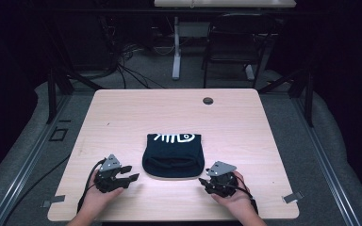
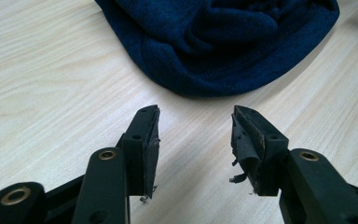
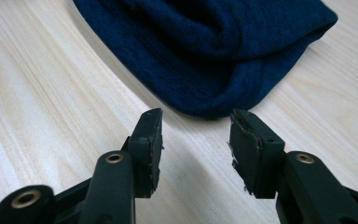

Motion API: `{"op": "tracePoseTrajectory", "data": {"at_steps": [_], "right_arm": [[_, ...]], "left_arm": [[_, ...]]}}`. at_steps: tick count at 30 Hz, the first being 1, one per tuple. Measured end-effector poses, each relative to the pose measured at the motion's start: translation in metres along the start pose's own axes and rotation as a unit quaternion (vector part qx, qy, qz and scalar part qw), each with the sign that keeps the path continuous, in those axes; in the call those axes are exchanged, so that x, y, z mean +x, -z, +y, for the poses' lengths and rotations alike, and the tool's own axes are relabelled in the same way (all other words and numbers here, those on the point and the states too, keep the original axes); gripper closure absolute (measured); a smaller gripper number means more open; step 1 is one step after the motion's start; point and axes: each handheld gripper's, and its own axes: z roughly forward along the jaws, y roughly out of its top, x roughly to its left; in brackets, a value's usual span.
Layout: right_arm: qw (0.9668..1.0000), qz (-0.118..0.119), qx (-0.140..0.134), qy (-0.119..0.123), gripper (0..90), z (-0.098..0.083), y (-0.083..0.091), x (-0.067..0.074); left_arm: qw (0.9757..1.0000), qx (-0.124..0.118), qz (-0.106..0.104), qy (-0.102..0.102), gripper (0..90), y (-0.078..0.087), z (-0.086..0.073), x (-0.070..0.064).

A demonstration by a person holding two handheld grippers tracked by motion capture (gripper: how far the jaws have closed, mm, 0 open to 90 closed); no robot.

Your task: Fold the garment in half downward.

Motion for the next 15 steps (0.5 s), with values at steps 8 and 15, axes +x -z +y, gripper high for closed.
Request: {"op": "tracePoseTrajectory", "data": {"at_steps": [8,15], "right_arm": [[1.0,-0.003,-0.006,-0.002,53.7,-0.0022,-0.0023,0.0016],[1.0,0.002,-0.002,0.0,53.7,-0.0035,-0.0067,0.005]], "left_arm": [[0.9998,0.004,0.005,-0.019,51.1,-0.004,-0.0006,-0.0051],[0.9997,0.005,0.005,-0.023,50.4,-0.0052,-0.0002,-0.0066]]}}
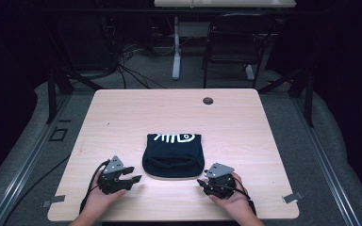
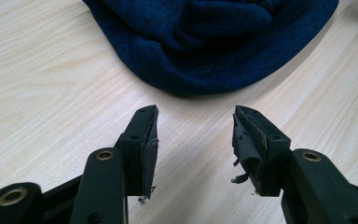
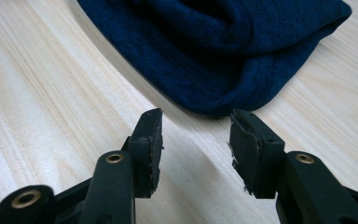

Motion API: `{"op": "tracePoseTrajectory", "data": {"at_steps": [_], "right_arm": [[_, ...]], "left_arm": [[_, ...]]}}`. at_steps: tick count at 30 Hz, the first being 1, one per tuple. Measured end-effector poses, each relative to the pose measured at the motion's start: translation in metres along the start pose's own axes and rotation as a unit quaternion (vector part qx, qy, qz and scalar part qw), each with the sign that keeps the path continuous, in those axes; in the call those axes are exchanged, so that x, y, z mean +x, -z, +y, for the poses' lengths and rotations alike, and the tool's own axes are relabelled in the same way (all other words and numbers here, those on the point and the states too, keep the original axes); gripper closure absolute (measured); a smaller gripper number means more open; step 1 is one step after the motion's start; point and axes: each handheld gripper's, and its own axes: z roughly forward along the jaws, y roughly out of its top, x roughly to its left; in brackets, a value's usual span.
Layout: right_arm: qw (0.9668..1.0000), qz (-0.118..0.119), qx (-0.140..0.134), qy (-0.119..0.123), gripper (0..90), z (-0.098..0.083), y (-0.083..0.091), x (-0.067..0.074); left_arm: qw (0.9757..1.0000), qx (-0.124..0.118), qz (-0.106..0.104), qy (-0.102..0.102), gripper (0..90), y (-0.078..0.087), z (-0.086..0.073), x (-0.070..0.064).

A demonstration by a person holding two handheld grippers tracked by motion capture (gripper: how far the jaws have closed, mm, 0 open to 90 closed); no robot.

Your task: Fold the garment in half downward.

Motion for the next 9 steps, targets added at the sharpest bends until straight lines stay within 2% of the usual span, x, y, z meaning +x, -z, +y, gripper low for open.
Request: {"op": "tracePoseTrajectory", "data": {"at_steps": [6,9], "right_arm": [[1.0,0.0,0.003,-0.001,53.6,-0.0002,-0.0009,0.0004],[1.0,0.0,0.002,0.0,53.2,0.0,-0.0007,0.0006]], "left_arm": [[1.0,-0.002,-0.001,0.004,49.9,-0.0006,0.0002,-0.0012],[1.0,-0.007,-0.001,-0.001,49.1,0.0009,0.0018,-0.002]]}}
